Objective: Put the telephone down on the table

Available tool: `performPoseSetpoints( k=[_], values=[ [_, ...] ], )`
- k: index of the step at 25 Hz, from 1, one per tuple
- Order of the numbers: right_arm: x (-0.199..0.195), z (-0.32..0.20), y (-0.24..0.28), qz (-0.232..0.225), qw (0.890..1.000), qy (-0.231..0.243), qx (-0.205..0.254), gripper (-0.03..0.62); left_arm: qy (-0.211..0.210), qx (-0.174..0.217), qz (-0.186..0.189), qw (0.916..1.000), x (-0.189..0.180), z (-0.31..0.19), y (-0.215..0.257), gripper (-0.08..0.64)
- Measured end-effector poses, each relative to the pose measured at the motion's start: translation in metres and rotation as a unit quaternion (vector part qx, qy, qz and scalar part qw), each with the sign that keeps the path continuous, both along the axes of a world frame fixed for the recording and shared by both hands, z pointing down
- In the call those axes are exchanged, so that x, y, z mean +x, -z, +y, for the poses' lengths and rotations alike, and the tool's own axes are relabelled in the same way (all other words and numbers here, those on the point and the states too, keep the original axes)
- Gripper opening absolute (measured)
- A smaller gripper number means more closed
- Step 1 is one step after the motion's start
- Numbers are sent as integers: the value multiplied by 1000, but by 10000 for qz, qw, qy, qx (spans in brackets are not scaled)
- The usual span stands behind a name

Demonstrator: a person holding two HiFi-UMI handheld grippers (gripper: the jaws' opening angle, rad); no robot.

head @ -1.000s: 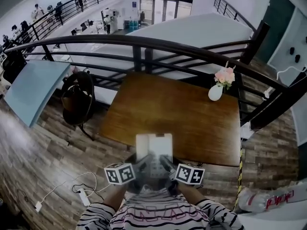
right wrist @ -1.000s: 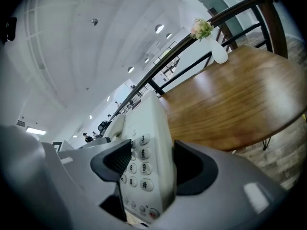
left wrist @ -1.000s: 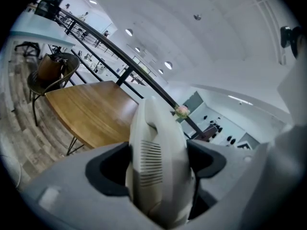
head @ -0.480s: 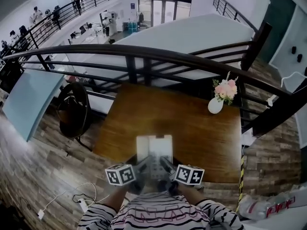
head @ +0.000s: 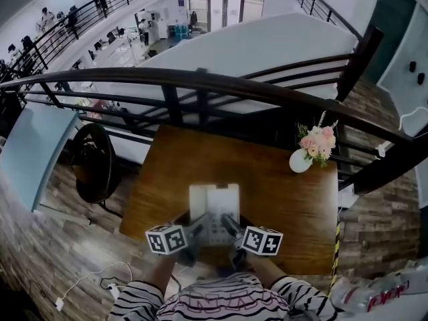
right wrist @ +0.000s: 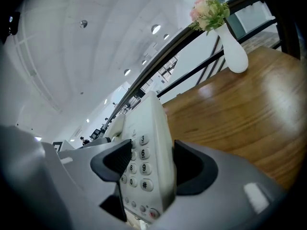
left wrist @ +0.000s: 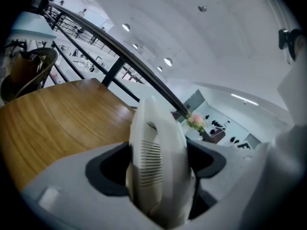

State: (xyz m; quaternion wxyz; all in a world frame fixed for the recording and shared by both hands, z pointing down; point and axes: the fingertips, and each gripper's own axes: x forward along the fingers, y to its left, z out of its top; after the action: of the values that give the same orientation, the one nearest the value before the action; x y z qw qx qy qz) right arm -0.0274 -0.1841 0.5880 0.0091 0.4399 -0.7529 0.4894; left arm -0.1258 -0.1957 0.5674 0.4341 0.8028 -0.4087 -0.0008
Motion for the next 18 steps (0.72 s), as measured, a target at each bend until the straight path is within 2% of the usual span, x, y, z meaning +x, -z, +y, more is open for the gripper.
performPoseSetpoints(
  k=[11,18],
  values=[
    [26,-79,-27,-245,9996,-112,-88,272,-308,221,-146,9992,30,-84,-22,370],
    [35,-122,-49,-319,9988,-314,-193,272,-559,219,-191,9980,40,-130,-43,370]
  ],
)
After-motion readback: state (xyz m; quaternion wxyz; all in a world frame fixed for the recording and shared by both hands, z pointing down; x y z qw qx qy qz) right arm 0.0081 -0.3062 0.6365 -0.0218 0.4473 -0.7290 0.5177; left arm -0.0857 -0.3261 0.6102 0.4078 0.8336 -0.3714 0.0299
